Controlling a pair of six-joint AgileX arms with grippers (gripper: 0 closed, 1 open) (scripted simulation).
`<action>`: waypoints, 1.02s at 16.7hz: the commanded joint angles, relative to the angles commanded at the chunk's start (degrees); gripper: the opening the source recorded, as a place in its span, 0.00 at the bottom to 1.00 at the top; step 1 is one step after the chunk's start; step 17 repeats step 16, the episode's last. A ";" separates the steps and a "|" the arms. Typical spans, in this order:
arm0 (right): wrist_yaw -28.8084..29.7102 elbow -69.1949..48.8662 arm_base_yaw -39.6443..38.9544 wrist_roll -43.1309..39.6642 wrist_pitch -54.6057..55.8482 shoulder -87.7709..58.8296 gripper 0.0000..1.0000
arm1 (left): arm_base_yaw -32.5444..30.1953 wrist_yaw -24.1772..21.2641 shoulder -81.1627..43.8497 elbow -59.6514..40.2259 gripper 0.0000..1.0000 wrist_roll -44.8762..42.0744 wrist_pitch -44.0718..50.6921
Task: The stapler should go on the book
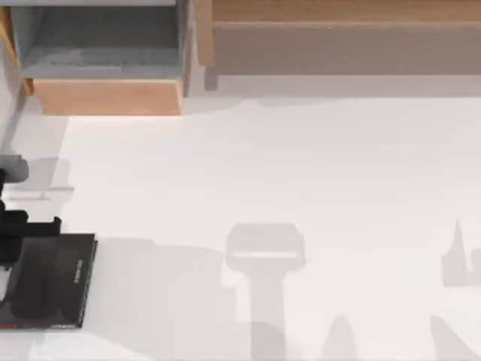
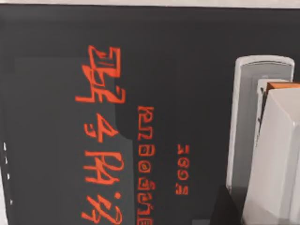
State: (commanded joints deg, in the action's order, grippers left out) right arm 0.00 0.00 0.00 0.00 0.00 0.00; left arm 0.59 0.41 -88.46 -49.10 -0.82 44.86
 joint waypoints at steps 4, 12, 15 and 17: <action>0.00 0.00 0.00 0.00 0.00 0.00 1.00 | 0.00 0.00 0.00 0.00 0.53 0.00 0.00; 0.00 0.00 0.00 0.00 0.00 0.00 1.00 | 0.00 0.00 0.00 0.00 1.00 0.00 0.00; 0.00 0.00 0.00 0.00 0.00 0.00 1.00 | 0.00 0.00 0.00 0.00 1.00 0.00 0.00; 0.00 0.00 0.00 0.00 0.00 0.00 1.00 | 0.00 0.00 0.00 0.00 1.00 0.00 0.00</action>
